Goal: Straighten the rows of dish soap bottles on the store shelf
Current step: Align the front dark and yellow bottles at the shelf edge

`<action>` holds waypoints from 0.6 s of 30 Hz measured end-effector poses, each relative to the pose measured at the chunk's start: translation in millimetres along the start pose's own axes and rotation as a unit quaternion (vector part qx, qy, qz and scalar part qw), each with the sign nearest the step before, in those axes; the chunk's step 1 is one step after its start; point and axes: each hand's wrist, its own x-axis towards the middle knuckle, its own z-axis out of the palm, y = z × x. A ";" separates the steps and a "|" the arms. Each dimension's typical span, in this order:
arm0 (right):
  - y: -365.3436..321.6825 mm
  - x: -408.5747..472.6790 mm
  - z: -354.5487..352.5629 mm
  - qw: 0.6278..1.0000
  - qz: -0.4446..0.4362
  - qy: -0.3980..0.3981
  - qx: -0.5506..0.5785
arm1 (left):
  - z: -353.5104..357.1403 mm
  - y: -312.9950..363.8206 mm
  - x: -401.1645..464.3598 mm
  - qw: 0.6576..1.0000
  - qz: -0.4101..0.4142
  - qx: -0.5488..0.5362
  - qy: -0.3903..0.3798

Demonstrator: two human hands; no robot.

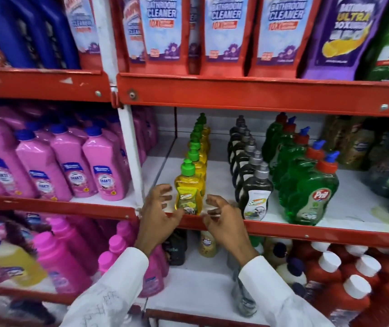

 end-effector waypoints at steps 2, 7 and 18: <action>-0.1 7.5 0.6 1.000 -0.001 -0.016 -0.023 | -2.0 -5.6 6.4 0.998 0.012 0.035 -0.052; 0.0 18.6 1.6 0.998 -0.003 -0.018 -0.053 | -1.4 -14.4 11.4 0.996 0.054 0.006 -0.071; 4.4 14.7 5.1 1.000 0.017 0.003 -0.020 | -3.7 -12.9 9.8 0.995 0.053 -0.018 -0.079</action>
